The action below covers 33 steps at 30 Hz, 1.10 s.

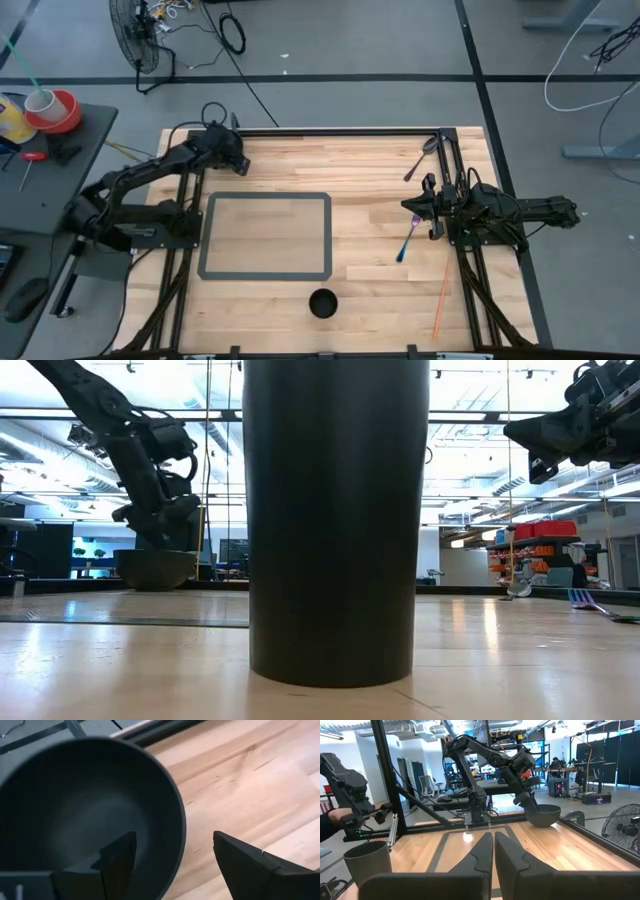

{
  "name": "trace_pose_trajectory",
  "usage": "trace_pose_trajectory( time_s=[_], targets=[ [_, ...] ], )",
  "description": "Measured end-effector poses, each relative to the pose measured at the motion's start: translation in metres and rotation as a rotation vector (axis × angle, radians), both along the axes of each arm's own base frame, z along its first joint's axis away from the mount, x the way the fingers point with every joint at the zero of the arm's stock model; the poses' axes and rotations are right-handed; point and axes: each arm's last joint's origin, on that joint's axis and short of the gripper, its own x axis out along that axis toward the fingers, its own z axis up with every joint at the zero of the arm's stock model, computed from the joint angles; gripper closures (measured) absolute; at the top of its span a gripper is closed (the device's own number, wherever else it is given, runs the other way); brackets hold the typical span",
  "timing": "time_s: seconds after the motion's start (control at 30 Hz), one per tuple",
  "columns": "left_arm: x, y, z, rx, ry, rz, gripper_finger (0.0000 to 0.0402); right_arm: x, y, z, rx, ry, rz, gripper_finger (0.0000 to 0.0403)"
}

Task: Pick & Place Utensil
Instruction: Put the black bowl on the center of the gray placemat

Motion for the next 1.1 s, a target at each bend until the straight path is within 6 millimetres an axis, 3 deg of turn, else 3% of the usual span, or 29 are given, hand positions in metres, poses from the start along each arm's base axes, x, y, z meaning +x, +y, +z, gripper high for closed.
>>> trace_pose_trajectory(
  time_s=[0.43, 1.1],
  targets=[
    [0.005, 0.006, -0.020, -0.043, 0.127, -0.023, 0.0160, 0.000, 0.000, 0.000, 0.000, 0.000, 0.000, 0.0380],
    [0.010, 0.003, -0.022, -0.038, 0.141, -0.055, 0.0341, 0.000, 0.000, 0.000, 0.000, -0.001, 0.000, 0.0380]
  ],
)
